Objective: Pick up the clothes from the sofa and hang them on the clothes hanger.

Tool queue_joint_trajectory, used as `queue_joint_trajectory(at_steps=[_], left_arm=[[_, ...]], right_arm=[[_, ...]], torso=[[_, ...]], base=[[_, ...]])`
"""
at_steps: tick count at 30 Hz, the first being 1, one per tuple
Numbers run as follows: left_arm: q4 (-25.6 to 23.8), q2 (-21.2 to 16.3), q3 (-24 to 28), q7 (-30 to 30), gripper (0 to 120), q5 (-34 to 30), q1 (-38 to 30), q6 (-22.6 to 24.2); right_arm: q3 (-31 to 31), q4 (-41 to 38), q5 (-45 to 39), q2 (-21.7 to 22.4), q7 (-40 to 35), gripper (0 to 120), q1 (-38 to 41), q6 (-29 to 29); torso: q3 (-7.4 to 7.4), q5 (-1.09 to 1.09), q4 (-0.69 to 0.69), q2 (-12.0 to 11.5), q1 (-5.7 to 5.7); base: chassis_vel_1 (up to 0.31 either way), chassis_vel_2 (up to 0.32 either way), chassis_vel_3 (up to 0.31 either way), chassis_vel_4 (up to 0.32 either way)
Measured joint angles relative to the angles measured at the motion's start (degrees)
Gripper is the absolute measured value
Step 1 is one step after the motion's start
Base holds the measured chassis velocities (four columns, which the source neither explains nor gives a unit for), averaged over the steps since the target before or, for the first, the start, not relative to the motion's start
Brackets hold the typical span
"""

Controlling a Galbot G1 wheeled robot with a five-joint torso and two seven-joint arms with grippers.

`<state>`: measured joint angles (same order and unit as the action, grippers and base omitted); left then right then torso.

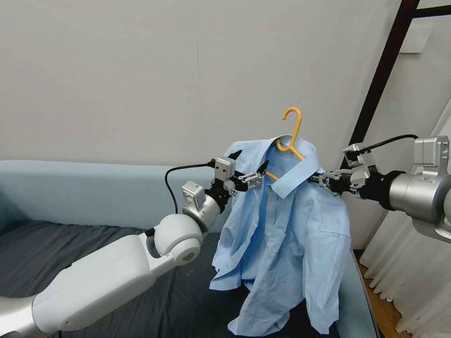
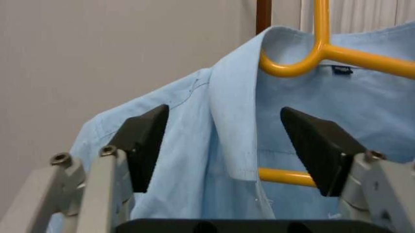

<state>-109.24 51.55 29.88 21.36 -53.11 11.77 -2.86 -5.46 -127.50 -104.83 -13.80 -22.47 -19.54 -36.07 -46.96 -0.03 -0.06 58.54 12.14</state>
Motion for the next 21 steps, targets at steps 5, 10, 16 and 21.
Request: queue_joint_trajectory(at_steps=[5, 10, 16, 21], left_arm=[[0.7, 1.1, 0.5, -0.1, 50, 0.0, -0.2, -0.1], [1.1, 1.7, 0.7, -0.2, 30, -0.1, 0.0, -0.3], [1.0, 1.7, 1.0, -0.2, 9, -0.4, 0.0, -0.4], [1.0, 1.9, 1.3, -0.2, 0, -0.5, 0.0, -0.4]], right_arm=[[0.1, 0.0, -0.5, 0.3, -0.1, 8, 0.6, 0.0], [0.1, 0.0, -0.7, 0.8, 0.0, 8, 0.7, 0.0], [0.1, 0.0, -0.3, 0.4, 0.0, 8, 0.3, 0.0], [0.1, -0.1, 0.4, 0.0, 0.1, 8, -0.3, 0.0]], torso=[[0.0, 0.0, -0.01, 0.0, 0.0], [0.0, 0.0, -0.01, 0.0, 0.0], [0.0, 0.0, -0.01, 0.0, 0.0], [0.0, 0.0, -0.01, 0.0, 0.0]], base=[[0.0, 0.0, 0.0, 0.0], [0.0, 0.0, 0.0, 0.0], [0.0, 0.0, 0.0, 0.0], [0.0, 0.0, 0.0, 0.0]])
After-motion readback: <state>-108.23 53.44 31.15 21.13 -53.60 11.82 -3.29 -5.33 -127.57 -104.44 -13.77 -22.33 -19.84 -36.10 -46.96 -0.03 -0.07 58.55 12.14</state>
